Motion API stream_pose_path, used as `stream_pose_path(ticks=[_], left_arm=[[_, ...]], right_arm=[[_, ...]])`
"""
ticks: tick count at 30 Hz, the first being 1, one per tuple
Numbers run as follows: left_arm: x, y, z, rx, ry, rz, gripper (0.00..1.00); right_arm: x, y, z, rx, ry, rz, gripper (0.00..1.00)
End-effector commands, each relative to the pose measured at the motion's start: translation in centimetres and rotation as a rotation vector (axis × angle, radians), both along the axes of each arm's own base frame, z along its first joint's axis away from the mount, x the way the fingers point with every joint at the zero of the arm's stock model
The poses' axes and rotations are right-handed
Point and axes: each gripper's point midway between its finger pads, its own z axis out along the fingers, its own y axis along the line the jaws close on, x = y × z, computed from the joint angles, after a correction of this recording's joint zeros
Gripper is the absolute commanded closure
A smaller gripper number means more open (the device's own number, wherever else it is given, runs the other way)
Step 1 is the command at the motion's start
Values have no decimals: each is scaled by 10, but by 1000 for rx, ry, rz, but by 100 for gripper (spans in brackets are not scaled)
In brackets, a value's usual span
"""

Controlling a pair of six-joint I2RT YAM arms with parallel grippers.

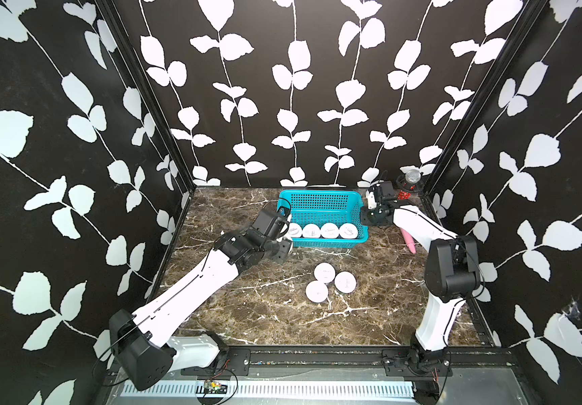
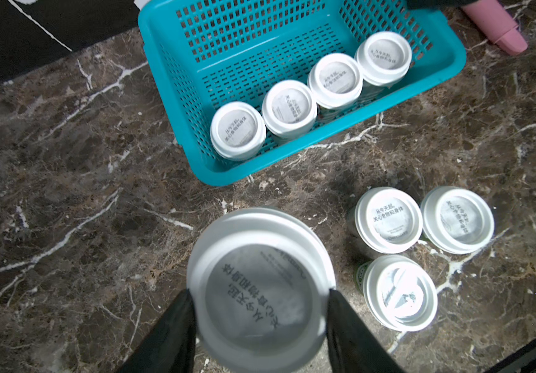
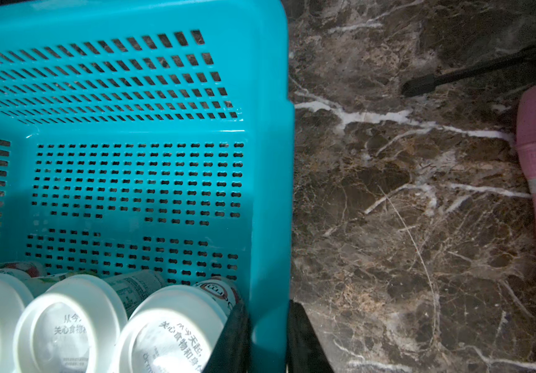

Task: Put the yogurt in the basket
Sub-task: Move the basket to the center of the board, then place the yogurt in the basket.

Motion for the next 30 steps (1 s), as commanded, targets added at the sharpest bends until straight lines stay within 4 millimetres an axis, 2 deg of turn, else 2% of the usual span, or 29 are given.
stream_pose_path(ticks=[1, 7, 17, 30], left_arm=[[9, 0, 11, 36, -27, -19, 44], [39, -6, 27, 30, -62, -8, 44], [89, -22, 35, 22, -112, 23, 45], [146, -29, 0, 18, -68, 67, 45]], right_arm=[[-19, 6, -3, -7, 34, 43, 79], [-27, 10, -5, -16, 44, 63, 79], [-41, 15, -7, -30, 52, 81, 79], [-50, 15, -8, -35, 49, 48, 78]])
